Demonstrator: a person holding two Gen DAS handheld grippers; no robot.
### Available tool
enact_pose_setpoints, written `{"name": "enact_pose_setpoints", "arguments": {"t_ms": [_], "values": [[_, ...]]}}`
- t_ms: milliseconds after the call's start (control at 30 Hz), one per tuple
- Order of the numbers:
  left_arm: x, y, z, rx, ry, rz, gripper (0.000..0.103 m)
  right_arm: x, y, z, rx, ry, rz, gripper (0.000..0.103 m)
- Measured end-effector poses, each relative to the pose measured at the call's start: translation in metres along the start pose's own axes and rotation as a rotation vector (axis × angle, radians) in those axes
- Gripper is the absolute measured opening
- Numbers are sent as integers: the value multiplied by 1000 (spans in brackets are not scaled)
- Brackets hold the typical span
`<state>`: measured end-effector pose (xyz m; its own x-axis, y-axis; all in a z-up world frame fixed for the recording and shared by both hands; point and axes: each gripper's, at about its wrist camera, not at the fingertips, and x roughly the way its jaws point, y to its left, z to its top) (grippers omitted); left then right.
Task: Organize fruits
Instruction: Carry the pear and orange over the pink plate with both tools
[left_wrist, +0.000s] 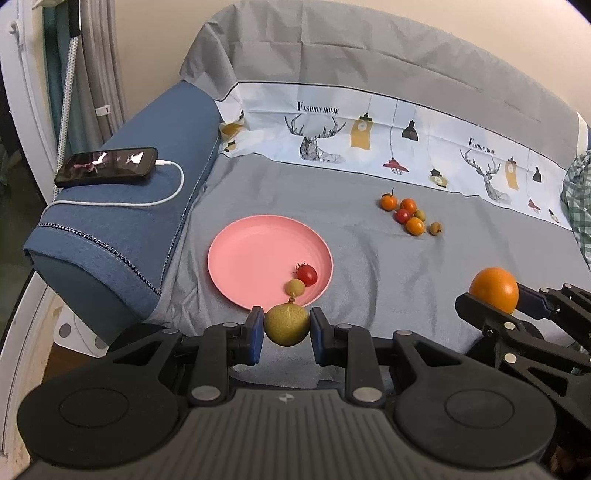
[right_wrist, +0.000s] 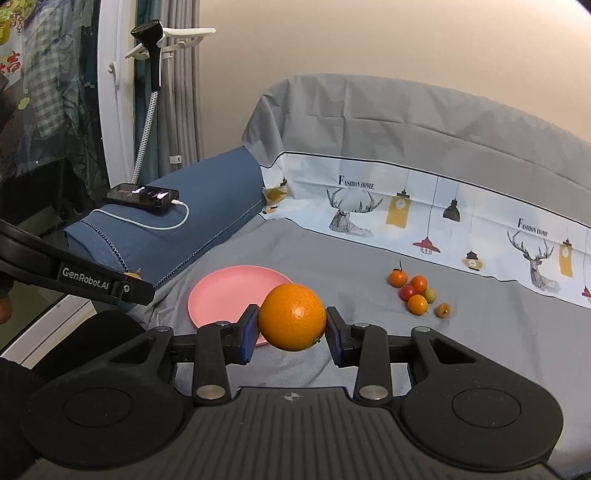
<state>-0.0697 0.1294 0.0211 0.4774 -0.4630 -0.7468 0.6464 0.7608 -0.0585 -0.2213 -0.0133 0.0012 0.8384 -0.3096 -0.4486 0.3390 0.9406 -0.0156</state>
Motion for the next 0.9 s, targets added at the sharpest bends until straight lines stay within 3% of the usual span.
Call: {"name": "enact_pose_setpoints", "arguments": {"t_ms": [567, 900], "values": [[34, 14, 4, -29, 57, 2, 29, 21, -7, -3, 13, 70, 1, 39], [53, 29, 12, -56, 74, 13, 29, 41, -11, 13, 14, 70, -10, 39]]}}
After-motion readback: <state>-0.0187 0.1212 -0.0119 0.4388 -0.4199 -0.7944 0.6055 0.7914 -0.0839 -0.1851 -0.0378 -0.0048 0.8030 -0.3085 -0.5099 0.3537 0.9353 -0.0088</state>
